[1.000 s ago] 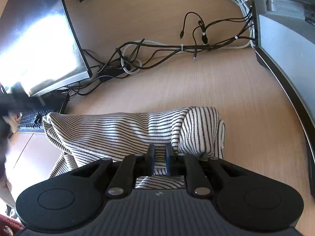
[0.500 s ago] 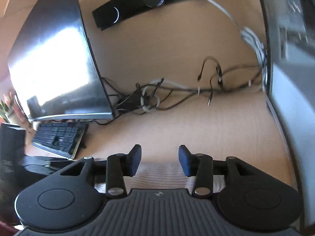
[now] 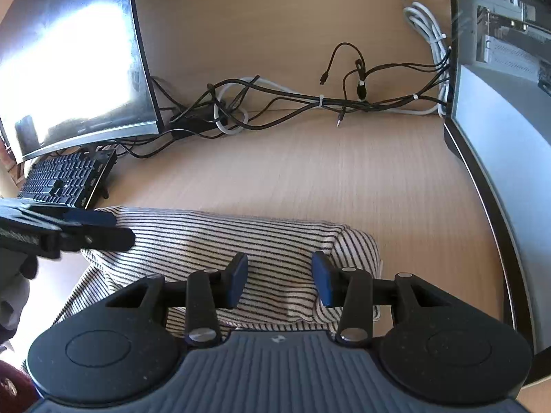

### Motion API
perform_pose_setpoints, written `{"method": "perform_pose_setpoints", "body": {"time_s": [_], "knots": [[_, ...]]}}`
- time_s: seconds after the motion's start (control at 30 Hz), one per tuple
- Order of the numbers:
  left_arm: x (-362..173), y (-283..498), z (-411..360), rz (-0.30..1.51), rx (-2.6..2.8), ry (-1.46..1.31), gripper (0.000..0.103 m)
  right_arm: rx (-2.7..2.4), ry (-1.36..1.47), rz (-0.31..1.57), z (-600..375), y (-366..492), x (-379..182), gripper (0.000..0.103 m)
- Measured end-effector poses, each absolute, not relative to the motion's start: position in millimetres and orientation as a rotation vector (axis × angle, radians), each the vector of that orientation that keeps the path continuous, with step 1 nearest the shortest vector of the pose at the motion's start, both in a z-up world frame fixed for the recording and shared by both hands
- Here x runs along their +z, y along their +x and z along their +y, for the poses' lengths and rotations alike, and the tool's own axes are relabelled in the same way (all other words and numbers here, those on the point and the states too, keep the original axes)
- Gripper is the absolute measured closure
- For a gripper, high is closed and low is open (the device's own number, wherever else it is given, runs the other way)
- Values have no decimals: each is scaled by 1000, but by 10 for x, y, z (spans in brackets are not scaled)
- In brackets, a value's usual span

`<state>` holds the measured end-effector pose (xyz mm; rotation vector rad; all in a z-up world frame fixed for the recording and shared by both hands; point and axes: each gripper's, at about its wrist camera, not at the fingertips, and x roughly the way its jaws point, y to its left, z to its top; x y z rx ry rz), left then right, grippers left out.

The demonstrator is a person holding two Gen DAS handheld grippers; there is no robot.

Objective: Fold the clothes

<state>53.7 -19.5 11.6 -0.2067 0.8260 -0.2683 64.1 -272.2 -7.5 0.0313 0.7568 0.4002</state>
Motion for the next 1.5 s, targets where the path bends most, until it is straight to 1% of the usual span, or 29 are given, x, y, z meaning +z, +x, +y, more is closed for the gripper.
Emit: {"method": "perform_pose_setpoints", "body": {"time_s": [0.23, 0.3, 0.33, 0.37, 0.4, 0.53, 0.6, 0.67, 0.77, 0.9, 1.07, 1.17, 1.2, 1.3, 1.5], "knots": [[351, 376, -115, 764, -148, -194, 16, 416, 43, 789, -2736, 542, -133, 62], [326, 388, -77, 785, -103, -179, 23, 430, 40, 796, -2730, 519, -148, 62], [281, 401, -68, 804, -85, -171, 35, 438, 25, 795, -2719, 516, -144, 62], [219, 418, -64, 827, -70, -163, 39, 445, 9, 794, -2706, 518, -135, 62], [155, 424, -65, 844, -60, -155, 37, 453, -4, 797, -2699, 527, -114, 62], [63, 384, -84, 840, -50, -152, 37, 517, -43, 763, -2654, 571, 176, 61], [58, 372, -99, 832, -46, -148, 37, 552, -111, 718, -2558, 613, 344, 58], [53, 358, -107, 826, -42, -147, 36, 544, -216, 683, -2428, 690, 430, 58], [53, 339, -99, 825, -35, -152, 35, 492, -254, 713, -2453, 792, 341, 58], [66, 327, -120, 824, -26, -154, 35, 444, -136, 828, -2724, 771, 5, 57], [42, 316, -128, 833, -36, -171, 34, 416, -64, 830, -2817, 593, -129, 55], [33, 360, -173, 841, -40, -155, 30, 402, -45, 824, -2826, 514, -213, 55], [31, 393, -179, 840, -38, -149, 30, 398, -45, 817, -2792, 517, -228, 52], [24, 519, -179, 833, -32, -130, 29, 387, -60, 790, -2682, 608, -247, 50], [12, 772, -181, 818, -19, -92, 29, 399, -118, 768, -2576, 947, -247, 50]]}}
